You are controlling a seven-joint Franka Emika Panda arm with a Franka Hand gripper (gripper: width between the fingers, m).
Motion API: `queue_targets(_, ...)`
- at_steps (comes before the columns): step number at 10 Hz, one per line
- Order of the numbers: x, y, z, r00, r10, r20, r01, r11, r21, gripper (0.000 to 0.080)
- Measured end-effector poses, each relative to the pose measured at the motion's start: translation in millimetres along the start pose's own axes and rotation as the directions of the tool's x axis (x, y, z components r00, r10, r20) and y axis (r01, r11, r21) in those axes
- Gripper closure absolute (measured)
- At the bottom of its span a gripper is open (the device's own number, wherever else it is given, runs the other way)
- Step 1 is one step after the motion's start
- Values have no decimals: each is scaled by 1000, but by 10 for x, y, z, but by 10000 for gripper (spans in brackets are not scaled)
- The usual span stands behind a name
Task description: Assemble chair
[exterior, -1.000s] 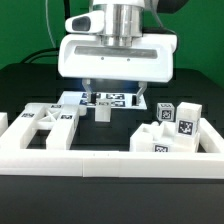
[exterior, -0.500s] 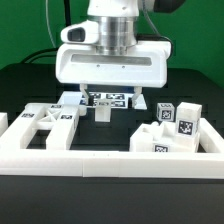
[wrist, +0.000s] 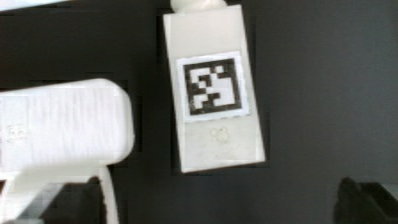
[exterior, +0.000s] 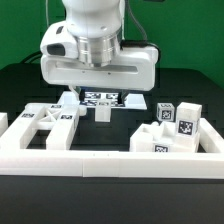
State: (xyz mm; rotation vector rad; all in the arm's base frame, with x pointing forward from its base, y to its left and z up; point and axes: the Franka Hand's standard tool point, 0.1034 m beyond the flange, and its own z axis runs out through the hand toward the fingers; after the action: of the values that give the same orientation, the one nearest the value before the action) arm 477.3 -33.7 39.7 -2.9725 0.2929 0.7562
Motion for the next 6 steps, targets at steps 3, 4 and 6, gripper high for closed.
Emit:
queue_targets(3, 78, -35, 42, 983, -115, 141, 115, 993, 8, 151)
queue_targets(4, 24, -32, 65, 970, -106, 217, 106, 994, 15, 151)
queue_targets(6, 26, -33, 105, 947, -101, 304, 100, 995, 19, 151)
